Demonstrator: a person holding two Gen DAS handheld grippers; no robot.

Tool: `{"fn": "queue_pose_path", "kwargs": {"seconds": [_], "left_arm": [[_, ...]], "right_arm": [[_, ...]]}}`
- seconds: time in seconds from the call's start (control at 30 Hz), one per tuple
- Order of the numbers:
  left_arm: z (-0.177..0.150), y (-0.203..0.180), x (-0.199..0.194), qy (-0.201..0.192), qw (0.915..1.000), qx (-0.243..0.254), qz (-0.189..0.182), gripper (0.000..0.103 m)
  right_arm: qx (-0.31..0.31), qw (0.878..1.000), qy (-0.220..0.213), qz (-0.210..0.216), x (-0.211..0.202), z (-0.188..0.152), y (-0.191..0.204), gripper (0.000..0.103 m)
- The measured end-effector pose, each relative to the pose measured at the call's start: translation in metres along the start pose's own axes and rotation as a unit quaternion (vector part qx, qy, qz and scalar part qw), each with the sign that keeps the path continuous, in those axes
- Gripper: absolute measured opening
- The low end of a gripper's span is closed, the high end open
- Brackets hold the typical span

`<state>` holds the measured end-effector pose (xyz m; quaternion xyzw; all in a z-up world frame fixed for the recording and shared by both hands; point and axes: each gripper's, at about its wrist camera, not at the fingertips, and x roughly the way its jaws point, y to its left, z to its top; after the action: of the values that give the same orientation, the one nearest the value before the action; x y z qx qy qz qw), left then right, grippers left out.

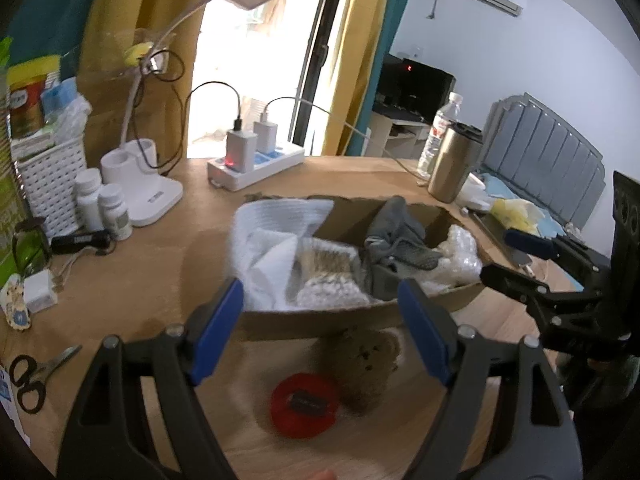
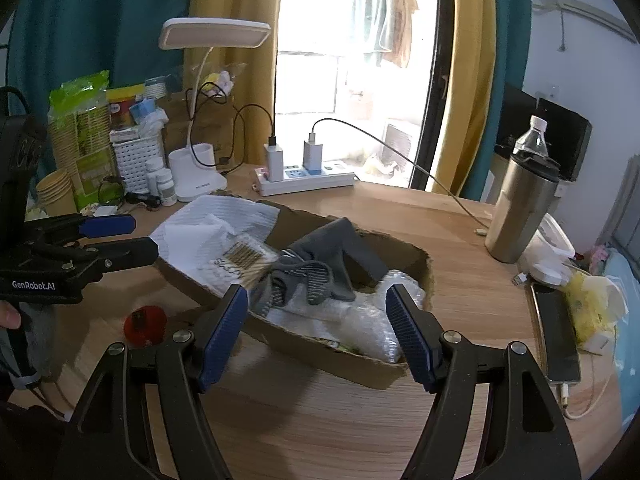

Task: Organize soft objects

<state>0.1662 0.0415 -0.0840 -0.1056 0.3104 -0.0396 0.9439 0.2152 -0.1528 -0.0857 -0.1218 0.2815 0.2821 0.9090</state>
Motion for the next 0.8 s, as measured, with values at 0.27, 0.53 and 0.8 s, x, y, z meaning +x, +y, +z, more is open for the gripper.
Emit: {"fn": "queue_pose_path", "kwargs": {"seconds": [0.27,0.53,0.8], "left_arm": [[-0.008,0.022,-0.009,-0.005,0.9997,-0.023,0.004,0.081],[-0.02,0.037,-0.013,-0.002,0.9993,-0.037,0.004,0.081],[-0.033,0.042,-0.02,-0.004,0.9995,-0.028,0.014,0.081]], "right_arm": [[-0.012,1.0,0.008,0.007,0.006,0.001,0.019,0.075],[-0.016,1.0,0.015,0.019,0.01,-0.003,0.041,0.075],[-0.014,0.999,0.02,0.03,0.014,-0.012,0.058,0.075]]}}
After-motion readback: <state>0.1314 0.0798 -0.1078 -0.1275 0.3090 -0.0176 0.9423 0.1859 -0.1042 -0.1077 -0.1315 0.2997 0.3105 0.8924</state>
